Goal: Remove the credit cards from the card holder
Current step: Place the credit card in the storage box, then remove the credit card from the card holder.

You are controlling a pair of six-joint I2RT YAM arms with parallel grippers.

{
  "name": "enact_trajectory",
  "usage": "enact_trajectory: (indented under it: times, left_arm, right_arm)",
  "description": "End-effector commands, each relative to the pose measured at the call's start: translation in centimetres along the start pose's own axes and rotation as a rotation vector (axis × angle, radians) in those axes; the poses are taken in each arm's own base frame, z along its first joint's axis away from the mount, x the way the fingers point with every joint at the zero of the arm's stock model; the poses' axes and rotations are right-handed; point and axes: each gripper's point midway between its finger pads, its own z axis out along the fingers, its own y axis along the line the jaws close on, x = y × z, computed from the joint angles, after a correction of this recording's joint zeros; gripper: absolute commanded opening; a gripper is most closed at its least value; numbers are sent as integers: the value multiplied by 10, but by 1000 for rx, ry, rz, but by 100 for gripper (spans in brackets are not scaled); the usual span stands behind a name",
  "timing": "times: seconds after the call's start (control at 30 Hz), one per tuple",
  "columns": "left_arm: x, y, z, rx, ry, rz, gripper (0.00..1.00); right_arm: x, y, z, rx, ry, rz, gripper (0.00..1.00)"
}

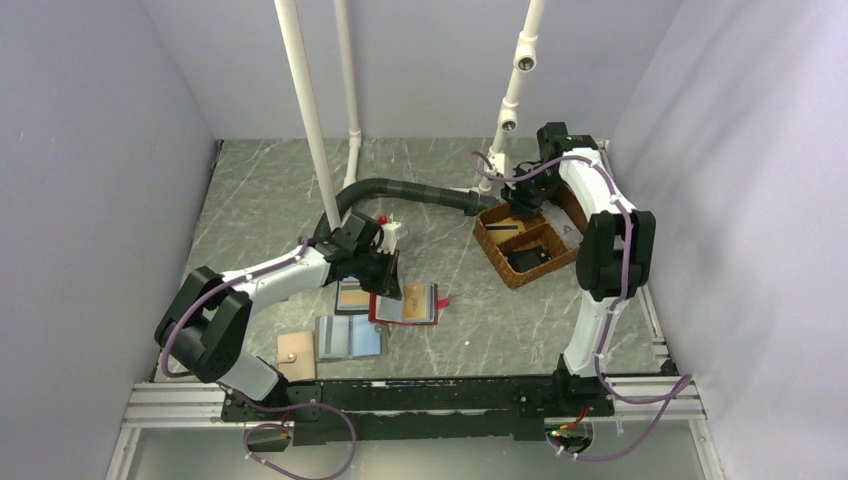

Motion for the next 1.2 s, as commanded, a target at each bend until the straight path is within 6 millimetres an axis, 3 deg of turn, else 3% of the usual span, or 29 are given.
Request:
enact_trajectory:
  times: [0.0,0.23,0.4,0.57,0.8,0.87,0.97,1.03,1.07,1.1,1.17]
  left_arm:
    - [-12,-3,-11,-4,-91,7,0]
    - [-1,8,-19,-58,-141,-35,4]
    - [4,18,-31,-126,-168,-39,10]
    - [-4,23,-59,-216,-250,-73,25]
    - [2,31,-91,-307,-332,-155,34]
    - [0,25,-100,-277,-391,-172,41]
    - [-2,16,-116,-218,-503,-240,59]
    - [-3,14,-127,-186,-584,-315,77]
    - [-2,11,-133,-157,-625,-353,93]
    - [1,11,-136,-139,-653,-400,99]
    - [7,10,-139,-95,-690,-458,99]
  right_arm:
    - [-54,49,-36,-74,-155,-19,33]
    - [-74,80,-46,-123,-235,207,34]
    - [-71,96,-47,-163,-202,409,31]
    - [-73,114,-55,-88,-206,426,32]
    - [-78,153,-71,-45,-244,408,33]
    - [-78,166,-76,-37,-254,393,36]
    - [-77,186,-77,-41,-280,388,38]
    - [-79,197,-75,-54,-315,387,39]
    - [-83,202,-75,-65,-348,381,39]
    - [-86,205,-74,-79,-372,380,40]
    - [-90,210,-70,-113,-416,374,40]
